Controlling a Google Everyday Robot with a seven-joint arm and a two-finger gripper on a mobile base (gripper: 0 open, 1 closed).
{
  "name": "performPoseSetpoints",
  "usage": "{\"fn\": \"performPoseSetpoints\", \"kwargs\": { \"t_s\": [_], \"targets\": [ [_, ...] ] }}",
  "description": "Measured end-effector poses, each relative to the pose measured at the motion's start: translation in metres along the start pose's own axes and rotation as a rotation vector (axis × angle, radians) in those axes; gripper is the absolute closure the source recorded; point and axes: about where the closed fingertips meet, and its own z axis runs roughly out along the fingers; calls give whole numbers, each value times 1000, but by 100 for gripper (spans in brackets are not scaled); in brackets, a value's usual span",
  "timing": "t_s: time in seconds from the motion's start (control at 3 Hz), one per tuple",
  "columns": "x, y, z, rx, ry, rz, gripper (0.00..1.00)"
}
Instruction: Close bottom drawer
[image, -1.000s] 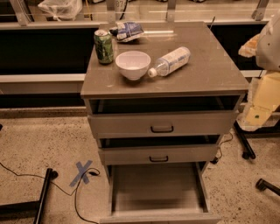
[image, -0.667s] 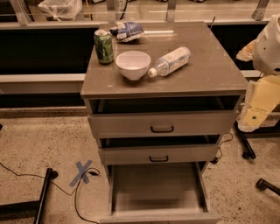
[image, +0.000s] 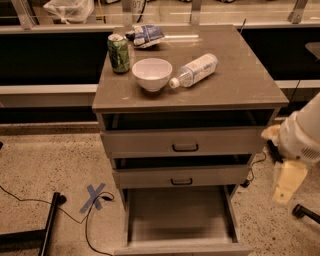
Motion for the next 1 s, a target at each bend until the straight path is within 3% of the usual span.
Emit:
{"fn": "performPoseSetpoints", "kwargs": {
  "t_s": [0.33, 0.67, 1.0],
  "targets": [
    [10, 6, 24, -50, 0, -20, 0],
    [28, -3, 39, -89, -8, 43, 0],
    [71, 2, 94, -150, -59, 132, 0]
  ]
}}
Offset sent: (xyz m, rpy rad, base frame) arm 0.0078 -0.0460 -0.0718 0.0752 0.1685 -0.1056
